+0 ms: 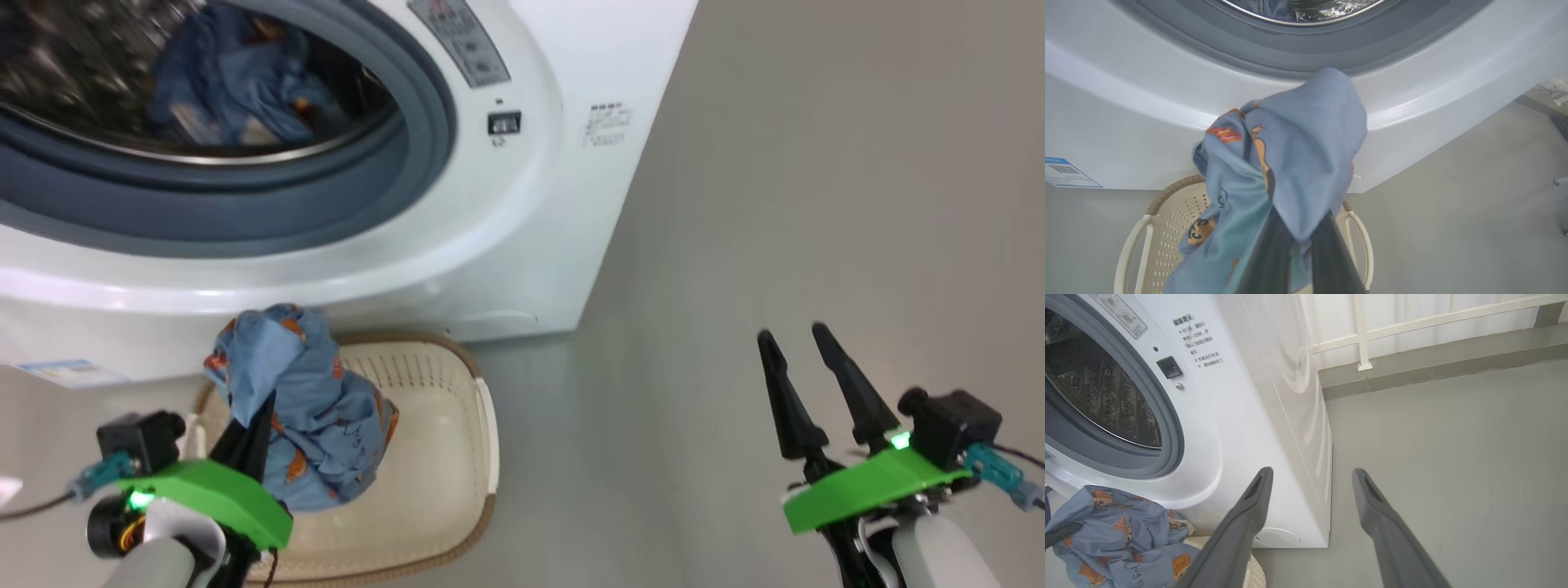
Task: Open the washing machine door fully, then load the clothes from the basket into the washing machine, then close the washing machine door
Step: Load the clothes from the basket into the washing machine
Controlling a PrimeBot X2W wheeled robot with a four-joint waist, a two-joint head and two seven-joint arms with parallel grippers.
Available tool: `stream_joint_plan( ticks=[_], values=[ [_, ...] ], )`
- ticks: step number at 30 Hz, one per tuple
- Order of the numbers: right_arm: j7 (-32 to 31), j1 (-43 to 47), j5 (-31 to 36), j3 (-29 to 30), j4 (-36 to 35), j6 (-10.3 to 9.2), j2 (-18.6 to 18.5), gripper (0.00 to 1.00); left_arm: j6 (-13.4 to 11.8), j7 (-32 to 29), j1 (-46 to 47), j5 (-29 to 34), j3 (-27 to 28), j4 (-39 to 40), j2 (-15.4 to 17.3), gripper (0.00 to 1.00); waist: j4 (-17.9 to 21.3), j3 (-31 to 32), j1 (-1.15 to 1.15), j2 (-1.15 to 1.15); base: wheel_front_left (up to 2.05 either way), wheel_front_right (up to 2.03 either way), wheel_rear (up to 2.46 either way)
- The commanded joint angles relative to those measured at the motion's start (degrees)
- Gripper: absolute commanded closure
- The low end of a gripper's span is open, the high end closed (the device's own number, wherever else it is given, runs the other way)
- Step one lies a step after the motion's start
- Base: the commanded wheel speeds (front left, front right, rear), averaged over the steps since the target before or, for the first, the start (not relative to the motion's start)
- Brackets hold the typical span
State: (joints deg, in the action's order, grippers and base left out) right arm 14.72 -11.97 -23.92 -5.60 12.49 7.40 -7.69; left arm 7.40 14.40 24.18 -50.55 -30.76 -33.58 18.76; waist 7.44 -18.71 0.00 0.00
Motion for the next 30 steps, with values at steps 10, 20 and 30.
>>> stream_joint_plan(
  ticks=[10,20,30],
  values=[
    [0.3,6.0,-1.1,-0.4,-0.9,0.09,-2.7,0.0,0.1,0.6,-9.4,11.0,13.8,11.5,-0.6,1.0,-3.1,10.1,0.0,0.0,0.0,0.0,0.0],
    [0.3,8.4,-1.2,0.6,-1.4,0.09,-3.5,0.0,0.1,0.6,-17.8,17.7,23.4,21.3,-2.6,1.0,-3.3,12.0,0.0,0.0,0.0,0.0,0.0],
    [0.3,9.6,-1.3,1.8,-1.8,0.09,-3.8,0.0,0.1,0.6,-24.9,21.8,29.0,28.8,-6.0,1.0,-3.3,12.5,0.0,0.0,0.0,0.0,0.0]
  ],
)
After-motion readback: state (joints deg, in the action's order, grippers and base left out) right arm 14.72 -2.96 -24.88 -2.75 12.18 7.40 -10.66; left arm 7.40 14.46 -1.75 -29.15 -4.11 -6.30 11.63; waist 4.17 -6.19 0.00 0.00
